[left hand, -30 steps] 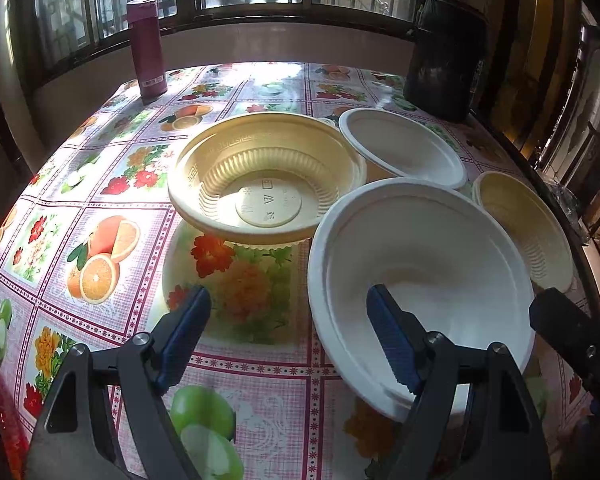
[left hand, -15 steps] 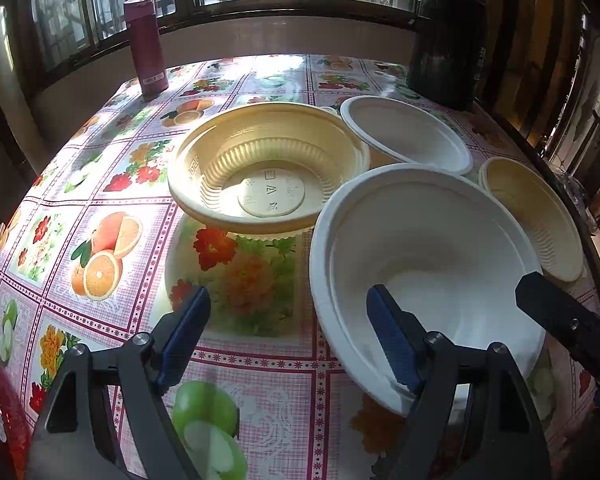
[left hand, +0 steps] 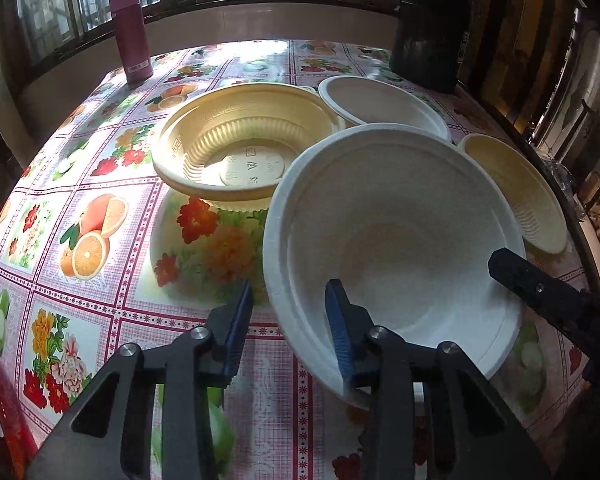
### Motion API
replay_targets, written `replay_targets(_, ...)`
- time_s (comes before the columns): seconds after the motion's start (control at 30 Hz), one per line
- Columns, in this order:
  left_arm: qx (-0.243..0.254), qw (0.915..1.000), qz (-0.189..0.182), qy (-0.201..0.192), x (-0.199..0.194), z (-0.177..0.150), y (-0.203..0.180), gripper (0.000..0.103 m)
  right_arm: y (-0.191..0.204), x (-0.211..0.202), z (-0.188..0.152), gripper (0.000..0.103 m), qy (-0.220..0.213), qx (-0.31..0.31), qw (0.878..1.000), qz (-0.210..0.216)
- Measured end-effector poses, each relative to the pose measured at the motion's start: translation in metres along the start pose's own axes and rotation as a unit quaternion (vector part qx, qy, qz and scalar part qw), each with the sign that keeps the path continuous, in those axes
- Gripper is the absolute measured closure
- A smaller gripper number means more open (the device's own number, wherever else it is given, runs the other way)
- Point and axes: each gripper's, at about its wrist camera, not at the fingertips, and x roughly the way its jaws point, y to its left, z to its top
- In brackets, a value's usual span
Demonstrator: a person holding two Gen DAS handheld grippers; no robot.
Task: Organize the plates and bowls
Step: 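Grasp the white bowl rim with both grippers and lift it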
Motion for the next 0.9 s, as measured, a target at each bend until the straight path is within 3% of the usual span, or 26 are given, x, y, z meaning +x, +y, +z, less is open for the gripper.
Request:
replay_targets(0.17, -0.006, 0.9997, -0.017, 0.014, -0.005, -0.005, 0.0, 0.08, -0.002, -0.002, -0.003, 0.094, 0.001, 0.008, 1.0, 0.006)
replay_targets(0.57, 0.007, 0.9997, -0.006, 0.021, -0.036, -0.04, 0.005, 0.08, 0.008, -0.031, -0.04, 0.096, 0.003, 0.021, 0.999, 0.031)
replay_targets(0.9, -0.013, 0.9996, 0.007, 0.025, -0.083, -0.093, 0.056, 0.08, 0.061, -0.058, -0.091, 0.095, 0.029, -0.012, 0.998, 0.053)
